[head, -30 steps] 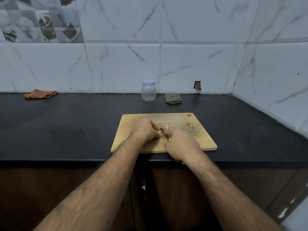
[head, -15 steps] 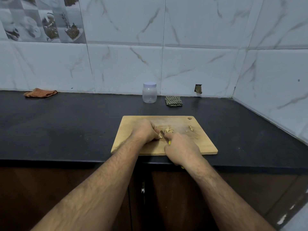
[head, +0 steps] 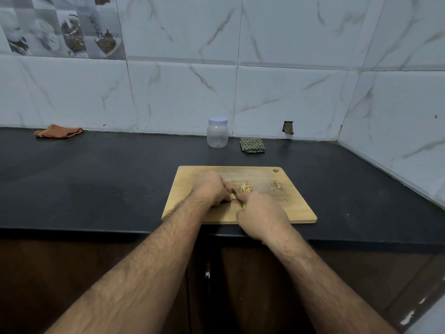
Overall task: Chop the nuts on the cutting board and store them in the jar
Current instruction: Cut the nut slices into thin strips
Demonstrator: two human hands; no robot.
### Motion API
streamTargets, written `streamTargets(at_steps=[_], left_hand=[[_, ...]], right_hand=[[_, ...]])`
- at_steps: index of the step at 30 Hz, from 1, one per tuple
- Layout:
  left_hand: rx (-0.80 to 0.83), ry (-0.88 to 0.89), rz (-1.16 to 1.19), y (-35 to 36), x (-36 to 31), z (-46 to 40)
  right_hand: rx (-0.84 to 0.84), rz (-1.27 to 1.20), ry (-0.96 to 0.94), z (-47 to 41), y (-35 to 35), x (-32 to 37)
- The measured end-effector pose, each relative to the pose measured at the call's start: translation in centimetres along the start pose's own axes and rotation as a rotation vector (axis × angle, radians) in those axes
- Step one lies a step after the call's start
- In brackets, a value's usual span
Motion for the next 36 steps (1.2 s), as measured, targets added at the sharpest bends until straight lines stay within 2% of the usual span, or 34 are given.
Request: streamTargets(at_steps=[15,36], left_hand=[[-0.041,0.065,-0.109,-0.06,-0.4,0.53],[-0.075,0.041,-0.112,0.01,-0.67,0.83]], right_hand=[[-0.004,-0.024,-0.011,0.33,-0.1,0.01],[0.028,0.033,0.005,0.15,0.35,0.51]])
Point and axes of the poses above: each hand's wrist, its own z-axis away from the middle knuckle, its own y-axis out of the palm, x = y × z, the point moved 2 cm from there along -z, towards the middle knuckle, and after that the axes turned 15 degrees about y, right-handed, at the moved point
